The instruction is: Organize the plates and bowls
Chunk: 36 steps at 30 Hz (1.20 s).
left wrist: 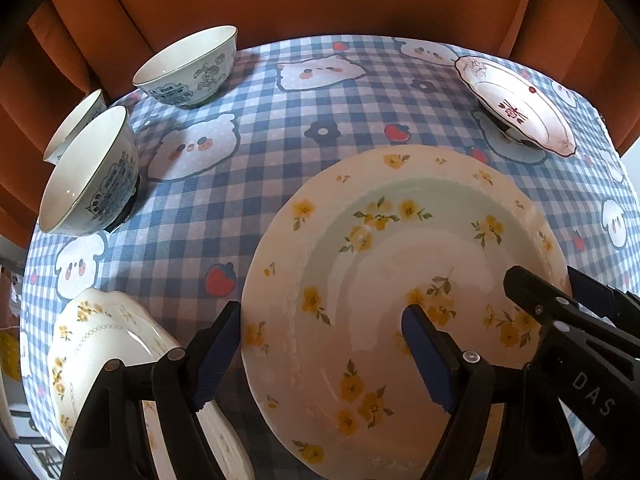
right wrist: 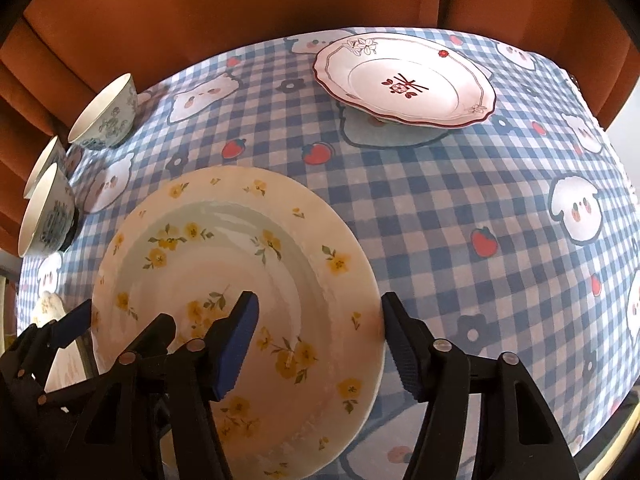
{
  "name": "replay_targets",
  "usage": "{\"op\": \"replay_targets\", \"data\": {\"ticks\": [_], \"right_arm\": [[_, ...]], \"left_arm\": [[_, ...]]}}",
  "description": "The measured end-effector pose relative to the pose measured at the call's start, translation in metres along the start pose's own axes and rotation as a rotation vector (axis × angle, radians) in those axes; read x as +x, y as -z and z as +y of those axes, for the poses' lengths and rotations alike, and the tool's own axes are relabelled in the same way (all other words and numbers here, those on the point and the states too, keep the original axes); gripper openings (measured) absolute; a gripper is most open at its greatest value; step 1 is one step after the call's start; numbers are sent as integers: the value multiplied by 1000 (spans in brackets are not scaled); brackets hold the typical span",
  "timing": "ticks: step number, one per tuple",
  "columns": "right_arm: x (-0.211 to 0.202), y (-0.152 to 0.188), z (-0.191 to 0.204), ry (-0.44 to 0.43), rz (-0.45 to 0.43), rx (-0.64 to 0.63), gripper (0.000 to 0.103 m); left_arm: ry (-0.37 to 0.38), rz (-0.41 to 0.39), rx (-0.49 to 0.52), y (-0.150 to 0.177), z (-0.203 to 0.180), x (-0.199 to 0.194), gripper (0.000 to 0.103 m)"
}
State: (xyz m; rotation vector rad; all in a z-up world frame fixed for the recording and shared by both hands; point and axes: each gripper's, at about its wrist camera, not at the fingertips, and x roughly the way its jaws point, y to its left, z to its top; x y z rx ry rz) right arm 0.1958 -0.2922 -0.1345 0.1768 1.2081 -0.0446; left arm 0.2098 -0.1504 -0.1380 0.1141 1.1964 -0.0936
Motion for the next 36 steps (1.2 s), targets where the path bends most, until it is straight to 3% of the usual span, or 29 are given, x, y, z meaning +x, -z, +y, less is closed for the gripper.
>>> {"op": "replay_targets", "data": {"ticks": [10,22,36], "right_arm": [[14,-6,-7,-25,20,-46,49],[14,-13,-7,-28,39,-82,49],[-32,-17,-11,-18,-13,-94,50]], "left_arm": [[-34,-1,-38,-4,2,9,76],[-57,10,-73,-6,-4,4,75],[-42,-55,-71,-6,-6,-43,75]]}}
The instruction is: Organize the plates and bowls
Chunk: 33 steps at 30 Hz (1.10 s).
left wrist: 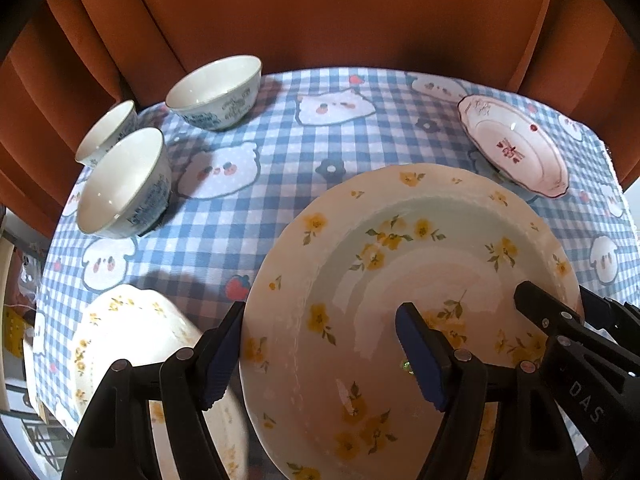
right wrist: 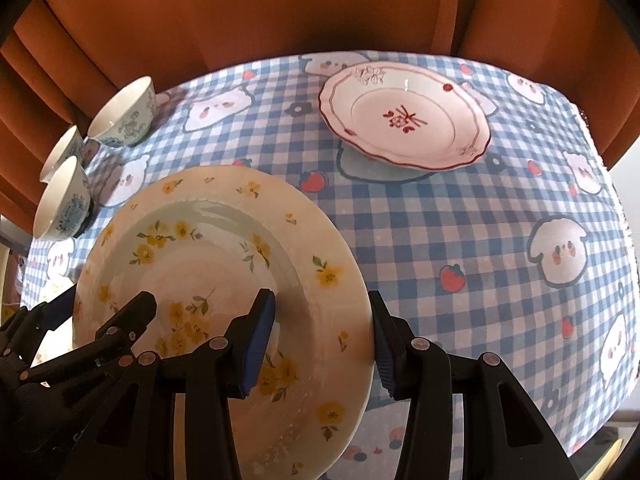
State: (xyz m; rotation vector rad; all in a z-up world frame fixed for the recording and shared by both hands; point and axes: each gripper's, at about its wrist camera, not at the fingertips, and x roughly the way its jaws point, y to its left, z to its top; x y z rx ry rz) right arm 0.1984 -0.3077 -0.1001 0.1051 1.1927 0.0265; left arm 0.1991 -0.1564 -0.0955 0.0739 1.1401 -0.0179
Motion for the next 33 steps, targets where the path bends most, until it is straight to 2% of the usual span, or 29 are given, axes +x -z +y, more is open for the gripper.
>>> {"op": "replay_targets", "data": {"ticks": [10,19,33], "right_arm": [[-34,9,24,39,-42,30,50],[-55,26,64,63,-67,46,50],[-57,53,133,73,-57,37,50]], "left_arm": [[51,-36,32,10,28,-28,75],[77,-57,36,25,69,-43,75],[96,-37,31,53,140,-45,75]]}}
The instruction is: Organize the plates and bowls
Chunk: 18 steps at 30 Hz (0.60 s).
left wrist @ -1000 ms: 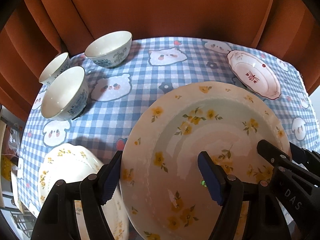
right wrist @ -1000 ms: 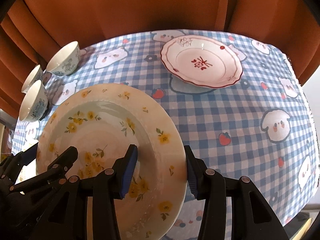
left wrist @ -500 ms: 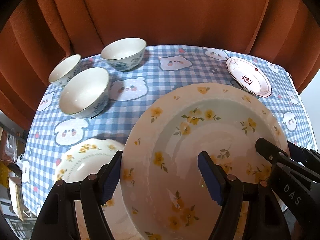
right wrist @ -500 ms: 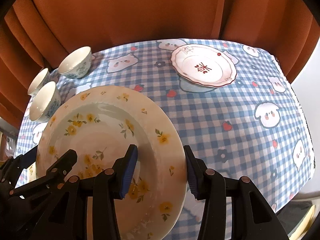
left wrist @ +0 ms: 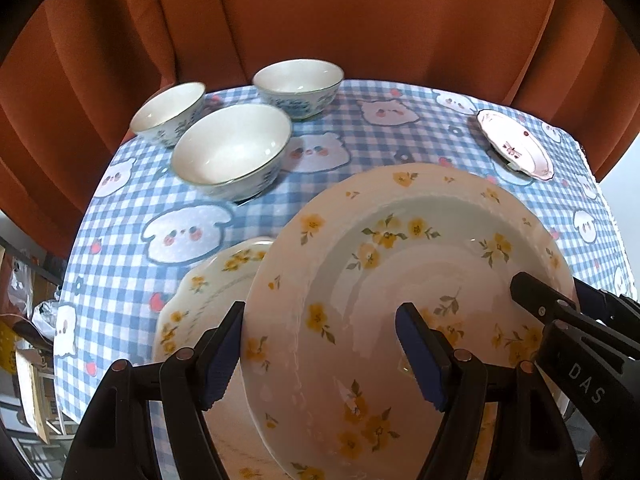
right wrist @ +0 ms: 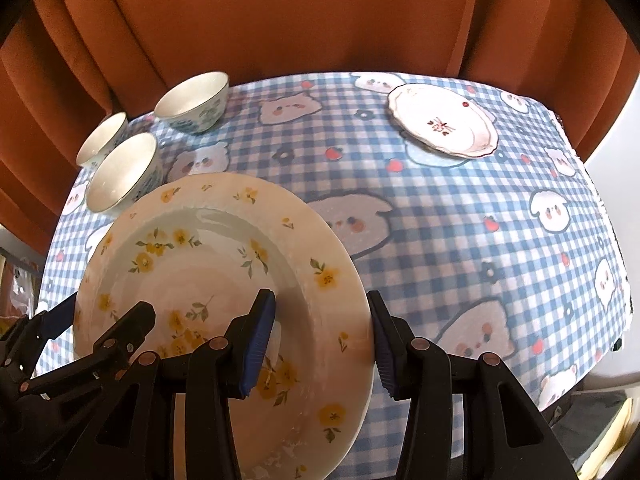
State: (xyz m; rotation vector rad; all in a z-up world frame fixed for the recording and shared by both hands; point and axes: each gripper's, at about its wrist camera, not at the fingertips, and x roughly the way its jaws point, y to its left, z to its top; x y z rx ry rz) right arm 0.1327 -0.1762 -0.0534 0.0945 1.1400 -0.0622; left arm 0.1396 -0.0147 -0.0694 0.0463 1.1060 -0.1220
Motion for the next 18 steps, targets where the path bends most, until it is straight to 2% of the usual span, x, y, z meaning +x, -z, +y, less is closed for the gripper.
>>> {"op": "replay_targets", "data": {"ticks": [8,18], "right_arm": [[4,15,36,8,20,-13,50],[23,25,63,34,84,-46,50]], "left_arm": [[11,38,-7,16,32,9,75],[27,112,-30,33,53,34,75]]}}
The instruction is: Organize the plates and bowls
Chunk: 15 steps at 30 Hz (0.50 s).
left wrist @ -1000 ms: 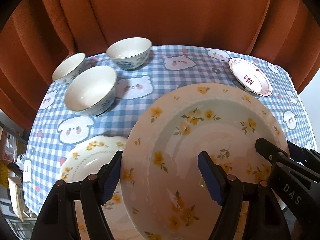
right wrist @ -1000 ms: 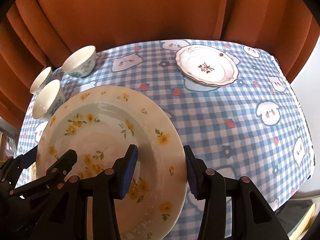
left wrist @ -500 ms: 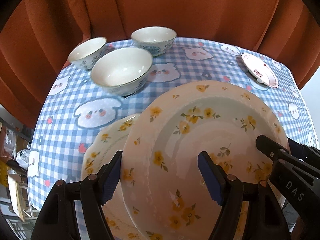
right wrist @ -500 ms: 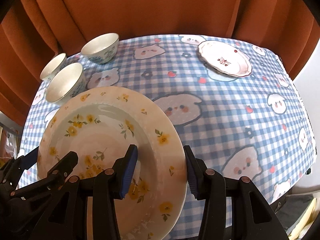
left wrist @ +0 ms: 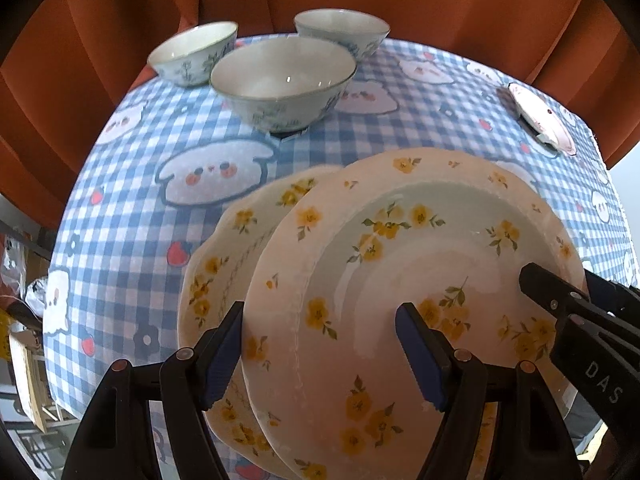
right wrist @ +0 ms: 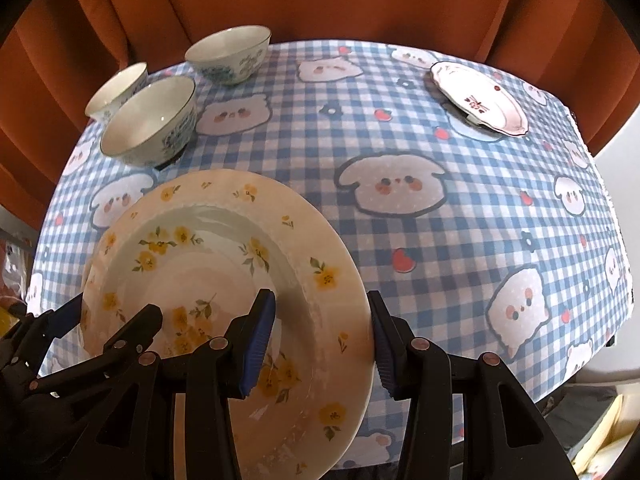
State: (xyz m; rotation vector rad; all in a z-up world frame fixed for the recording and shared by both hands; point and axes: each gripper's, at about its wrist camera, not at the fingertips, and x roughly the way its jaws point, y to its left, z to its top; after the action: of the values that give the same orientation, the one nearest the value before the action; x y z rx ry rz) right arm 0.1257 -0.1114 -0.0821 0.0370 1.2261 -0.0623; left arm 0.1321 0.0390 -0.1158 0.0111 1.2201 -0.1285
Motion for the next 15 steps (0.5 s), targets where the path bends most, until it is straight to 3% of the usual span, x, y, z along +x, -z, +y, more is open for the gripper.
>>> {"op": "replay_targets", "data": {"ticks": [15], "right_arm": [[20,-5,17,23,54,-72,49]], "left_arm": [[19,60,-74,6,15,22,77]]}}
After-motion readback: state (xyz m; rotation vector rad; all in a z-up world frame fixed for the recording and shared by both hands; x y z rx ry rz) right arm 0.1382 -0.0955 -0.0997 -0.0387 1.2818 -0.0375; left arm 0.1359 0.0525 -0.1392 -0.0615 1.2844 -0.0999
